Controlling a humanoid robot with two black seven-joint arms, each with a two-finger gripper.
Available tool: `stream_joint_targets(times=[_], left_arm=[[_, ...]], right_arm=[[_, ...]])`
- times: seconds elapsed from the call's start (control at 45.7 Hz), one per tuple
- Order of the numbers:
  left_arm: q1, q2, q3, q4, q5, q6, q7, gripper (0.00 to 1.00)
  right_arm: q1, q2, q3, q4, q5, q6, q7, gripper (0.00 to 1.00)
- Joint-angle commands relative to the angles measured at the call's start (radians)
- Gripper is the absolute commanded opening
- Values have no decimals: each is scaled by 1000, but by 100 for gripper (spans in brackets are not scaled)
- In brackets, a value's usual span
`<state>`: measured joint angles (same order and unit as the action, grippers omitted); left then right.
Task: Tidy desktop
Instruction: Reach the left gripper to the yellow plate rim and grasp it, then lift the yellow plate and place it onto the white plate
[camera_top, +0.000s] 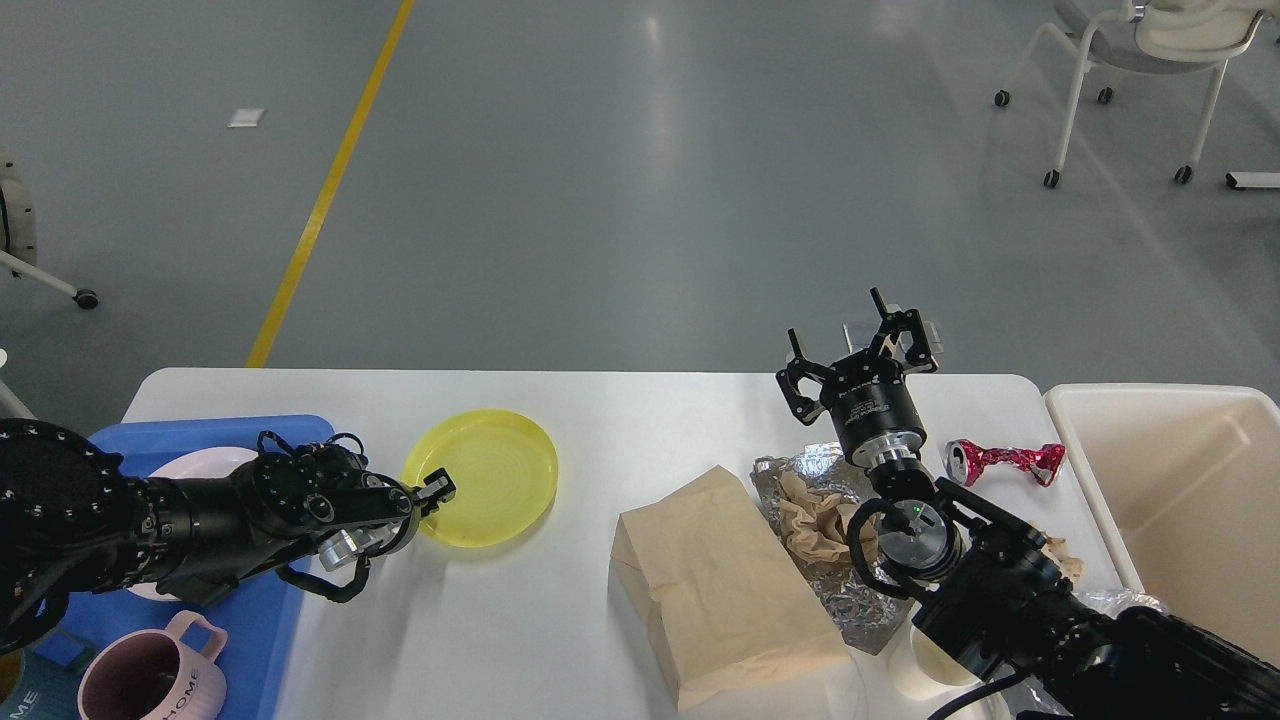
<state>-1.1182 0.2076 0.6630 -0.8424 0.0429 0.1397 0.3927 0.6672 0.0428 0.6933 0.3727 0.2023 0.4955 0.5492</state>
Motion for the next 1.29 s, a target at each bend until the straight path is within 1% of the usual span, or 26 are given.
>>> stream_joint_targets(times=[0.0, 0.066, 0.241, 0.613, 0.788, 0.897, 1.072, 1.138, 1.269], left_arm=[[11, -5, 0, 0, 0, 0, -32, 48], [12, -7, 0, 0, 0, 0, -44, 43], [17, -7, 0, 0, 0, 0, -44, 33], [17, -4, 3, 0, 2, 0, -41, 28], [17, -4, 4, 0, 2, 0, -35, 21], [17, -4, 6, 0, 2, -2, -32, 13], [15, -2, 6, 0, 3, -2, -26, 5], [15, -2, 7, 0, 3, -2, -25, 1], [14, 0, 7, -1, 3, -3, -21, 0]], right_arm=[[0, -1, 0, 0, 0, 0, 0, 100], [0, 0, 0, 0, 0, 0, 0, 100], [0, 0, 0, 0, 0, 0, 0, 100], [0, 0, 0, 0, 0, 0, 0, 100], [0, 0, 0, 0, 0, 0, 0, 100], [0, 0, 0, 0, 0, 0, 0, 100], [0, 0, 0, 0, 0, 0, 0, 100], [0, 0, 0, 0, 0, 0, 0, 100], [0, -1, 0, 0, 0, 0, 0, 100]])
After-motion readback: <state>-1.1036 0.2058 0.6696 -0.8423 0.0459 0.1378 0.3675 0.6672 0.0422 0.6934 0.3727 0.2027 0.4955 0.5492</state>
